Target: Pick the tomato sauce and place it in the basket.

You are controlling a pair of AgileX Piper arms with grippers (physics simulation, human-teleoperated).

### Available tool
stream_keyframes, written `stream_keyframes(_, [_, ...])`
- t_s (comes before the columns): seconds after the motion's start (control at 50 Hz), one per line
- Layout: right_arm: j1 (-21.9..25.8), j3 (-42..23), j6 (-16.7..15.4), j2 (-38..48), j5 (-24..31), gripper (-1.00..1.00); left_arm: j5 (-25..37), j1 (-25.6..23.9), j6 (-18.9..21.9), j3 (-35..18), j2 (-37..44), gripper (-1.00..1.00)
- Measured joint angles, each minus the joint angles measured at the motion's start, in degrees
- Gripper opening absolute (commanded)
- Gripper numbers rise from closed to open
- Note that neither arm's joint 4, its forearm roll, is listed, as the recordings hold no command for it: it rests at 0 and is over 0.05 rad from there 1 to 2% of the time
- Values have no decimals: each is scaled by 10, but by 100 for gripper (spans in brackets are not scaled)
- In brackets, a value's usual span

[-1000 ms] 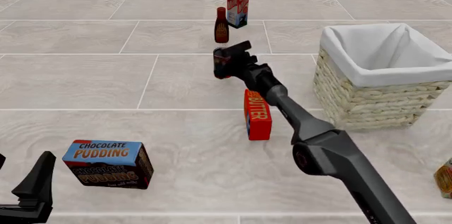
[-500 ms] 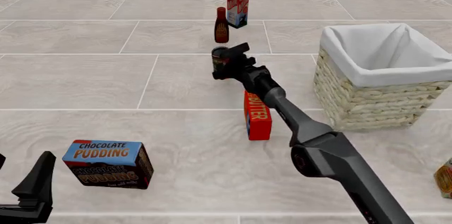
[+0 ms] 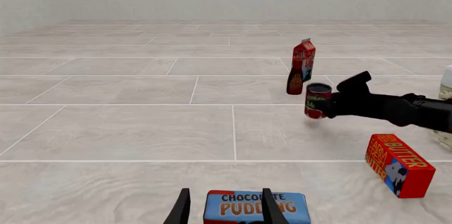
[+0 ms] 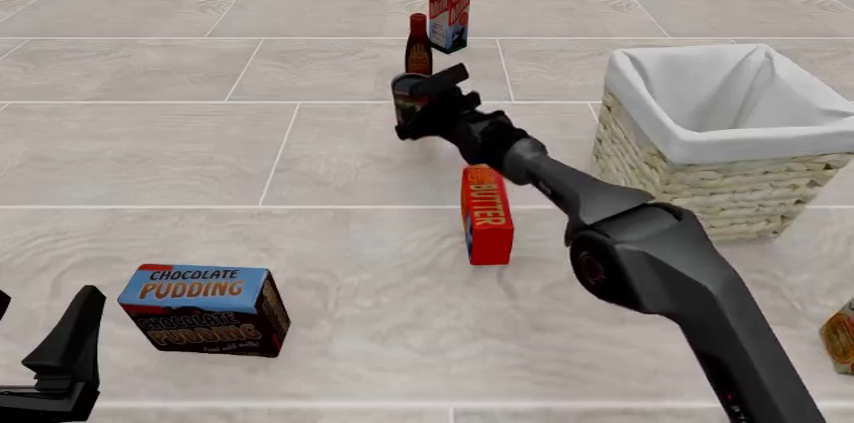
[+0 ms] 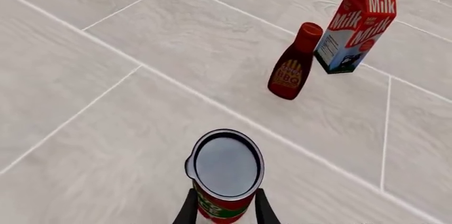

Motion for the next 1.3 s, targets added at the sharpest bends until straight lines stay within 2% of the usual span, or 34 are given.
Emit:
stream_keyframes(0.16, [6,97,-5,-68,-39,-100,0,0,0,0,0,100])
stream_keyframes(0.4, [14,201,-15,-152,-74,-100,0,0,0,0,0,100])
stream_keyframes(1.3, [4,481,-70,-416,-133,-100,0,0,0,0,0,100])
